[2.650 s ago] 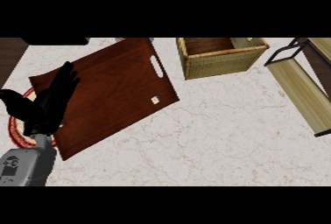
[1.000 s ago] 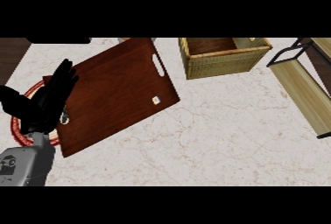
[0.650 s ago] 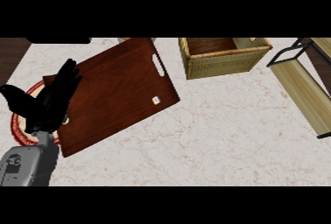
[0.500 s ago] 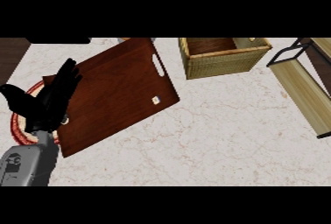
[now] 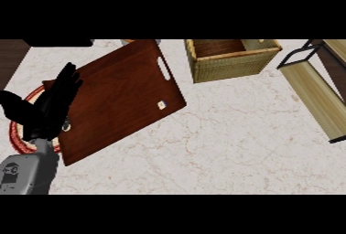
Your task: Pick the bell pepper from the tray and place it in the tiered shelf
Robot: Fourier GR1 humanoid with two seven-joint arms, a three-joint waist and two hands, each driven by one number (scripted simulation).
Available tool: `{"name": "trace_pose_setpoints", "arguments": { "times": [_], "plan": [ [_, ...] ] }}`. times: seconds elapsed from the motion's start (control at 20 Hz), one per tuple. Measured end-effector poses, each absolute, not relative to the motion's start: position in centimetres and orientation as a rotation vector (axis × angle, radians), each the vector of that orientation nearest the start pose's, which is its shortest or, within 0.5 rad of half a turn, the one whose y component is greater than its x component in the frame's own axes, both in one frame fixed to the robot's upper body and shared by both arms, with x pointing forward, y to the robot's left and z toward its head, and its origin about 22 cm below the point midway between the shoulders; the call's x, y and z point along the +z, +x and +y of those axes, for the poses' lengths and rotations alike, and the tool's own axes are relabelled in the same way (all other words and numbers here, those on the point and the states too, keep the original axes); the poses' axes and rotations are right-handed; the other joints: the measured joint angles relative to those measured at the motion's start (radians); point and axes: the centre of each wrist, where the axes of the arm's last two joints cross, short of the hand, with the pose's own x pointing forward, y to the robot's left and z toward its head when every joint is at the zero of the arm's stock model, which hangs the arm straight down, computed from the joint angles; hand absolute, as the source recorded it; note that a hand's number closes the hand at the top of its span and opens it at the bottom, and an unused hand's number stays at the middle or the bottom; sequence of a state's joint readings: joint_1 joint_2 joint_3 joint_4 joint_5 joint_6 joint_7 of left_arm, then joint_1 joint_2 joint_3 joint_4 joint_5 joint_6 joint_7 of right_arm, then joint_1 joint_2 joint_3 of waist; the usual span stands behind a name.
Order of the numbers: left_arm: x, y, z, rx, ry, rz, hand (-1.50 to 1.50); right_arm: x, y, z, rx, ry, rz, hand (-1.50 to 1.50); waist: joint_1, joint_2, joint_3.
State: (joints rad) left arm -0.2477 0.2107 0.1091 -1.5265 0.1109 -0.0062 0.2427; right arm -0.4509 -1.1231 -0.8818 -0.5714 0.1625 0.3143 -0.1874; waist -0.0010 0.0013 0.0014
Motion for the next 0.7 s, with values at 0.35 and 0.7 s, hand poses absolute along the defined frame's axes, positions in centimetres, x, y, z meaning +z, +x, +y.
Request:
{"name": "trace_pose_setpoints", "arguments": {
  "times": [0.35, 0.7],
  "plan": [
    [6.8, 29.7, 28.5, -0.035, 0.093, -1.528, 0.00, 24.9, 11.7, -65.9, -0.154, -0.855, -1.597, -1.50, -0.014, -0.002, 0.001],
    [6.4, 29.7, 28.5, -0.032, 0.091, -1.528, 0.00, 24.5, 7.5, -66.8, -0.048, -0.903, -1.622, -1.50, -0.016, -0.002, 0.001]
  ]
}}
